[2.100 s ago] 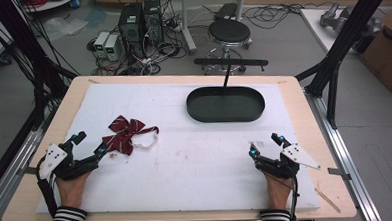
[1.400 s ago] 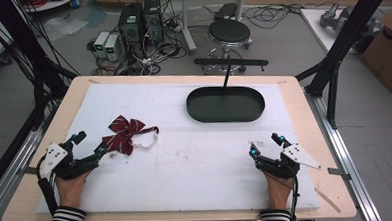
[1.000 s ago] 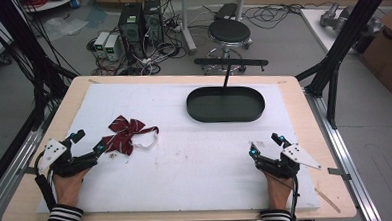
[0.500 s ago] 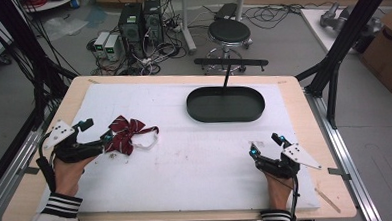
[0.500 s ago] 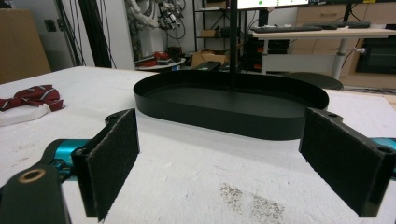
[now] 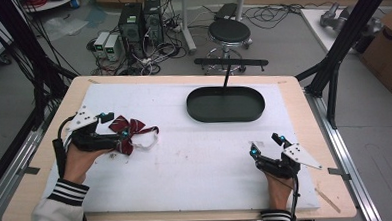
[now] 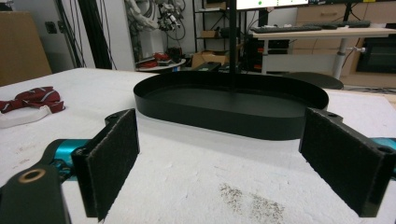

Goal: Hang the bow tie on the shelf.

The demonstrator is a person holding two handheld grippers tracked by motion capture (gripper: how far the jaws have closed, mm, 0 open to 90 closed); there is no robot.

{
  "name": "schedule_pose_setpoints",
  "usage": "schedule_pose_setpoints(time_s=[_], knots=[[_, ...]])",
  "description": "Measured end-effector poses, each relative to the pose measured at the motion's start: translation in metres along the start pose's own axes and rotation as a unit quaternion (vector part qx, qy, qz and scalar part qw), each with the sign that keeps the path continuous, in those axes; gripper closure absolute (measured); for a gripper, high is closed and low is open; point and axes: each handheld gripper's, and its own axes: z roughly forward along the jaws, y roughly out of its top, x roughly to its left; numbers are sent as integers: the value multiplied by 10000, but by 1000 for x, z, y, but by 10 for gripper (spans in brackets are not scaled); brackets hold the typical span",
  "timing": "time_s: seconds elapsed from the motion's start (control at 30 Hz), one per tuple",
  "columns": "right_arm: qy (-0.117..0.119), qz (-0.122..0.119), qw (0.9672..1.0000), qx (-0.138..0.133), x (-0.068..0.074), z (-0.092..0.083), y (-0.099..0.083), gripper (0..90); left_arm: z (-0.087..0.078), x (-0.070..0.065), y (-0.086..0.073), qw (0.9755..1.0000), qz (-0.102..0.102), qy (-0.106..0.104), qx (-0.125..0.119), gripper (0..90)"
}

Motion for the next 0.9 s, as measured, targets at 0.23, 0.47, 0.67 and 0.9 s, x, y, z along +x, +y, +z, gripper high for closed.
schedule_pose_setpoints(time_s=[0.23, 0.47, 0.67, 0.9], knots=[[-11, -4, 10000, -22, -1, 0, 0, 113, 30, -7, 7, 9956, 233, -221, 880, 207], [-6, 20, 10000, -24, -1, 0, 0, 113, 50, -14, 6, 9878, 386, -360, 1467, 207], [0, 61, 10000, -20, -2, 0, 0, 113, 68, -19, 5, 9799, 361, -371, 1928, 209], [-1, 65, 10000, -35, -2, 0, 0, 113, 87, -26, 3, 9663, 493, -321, 2505, 233]])
